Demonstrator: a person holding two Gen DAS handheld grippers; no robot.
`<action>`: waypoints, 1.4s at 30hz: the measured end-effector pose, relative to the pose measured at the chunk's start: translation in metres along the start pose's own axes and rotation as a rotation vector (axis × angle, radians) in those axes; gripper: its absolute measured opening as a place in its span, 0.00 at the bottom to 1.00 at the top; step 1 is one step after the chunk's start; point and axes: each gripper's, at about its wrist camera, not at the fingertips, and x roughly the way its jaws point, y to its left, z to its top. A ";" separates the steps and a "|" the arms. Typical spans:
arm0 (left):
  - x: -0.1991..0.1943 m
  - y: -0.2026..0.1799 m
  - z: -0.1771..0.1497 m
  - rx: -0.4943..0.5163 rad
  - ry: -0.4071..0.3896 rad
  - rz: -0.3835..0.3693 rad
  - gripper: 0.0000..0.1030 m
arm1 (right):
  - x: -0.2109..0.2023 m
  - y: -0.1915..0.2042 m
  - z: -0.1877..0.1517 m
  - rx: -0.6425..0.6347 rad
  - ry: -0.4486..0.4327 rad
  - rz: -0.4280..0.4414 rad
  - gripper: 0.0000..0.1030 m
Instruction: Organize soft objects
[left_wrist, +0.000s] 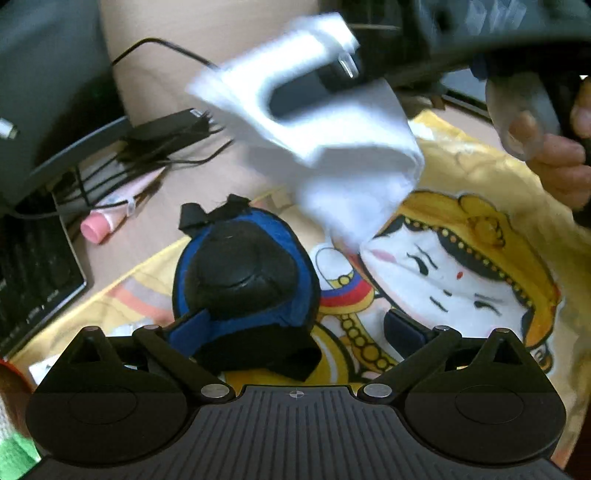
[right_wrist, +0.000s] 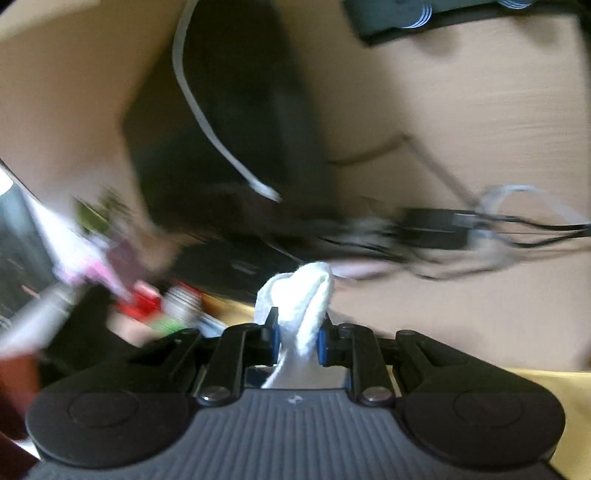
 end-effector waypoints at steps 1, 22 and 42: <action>-0.001 0.003 -0.001 -0.021 -0.001 -0.008 1.00 | 0.012 0.005 0.000 -0.013 0.009 0.006 0.21; -0.010 0.012 -0.009 -0.018 0.047 -0.115 1.00 | 0.035 -0.032 -0.052 -0.203 0.192 -0.408 0.23; -0.014 0.013 -0.014 -0.021 0.073 -0.224 1.00 | 0.027 0.027 -0.064 -0.310 0.189 -0.237 0.46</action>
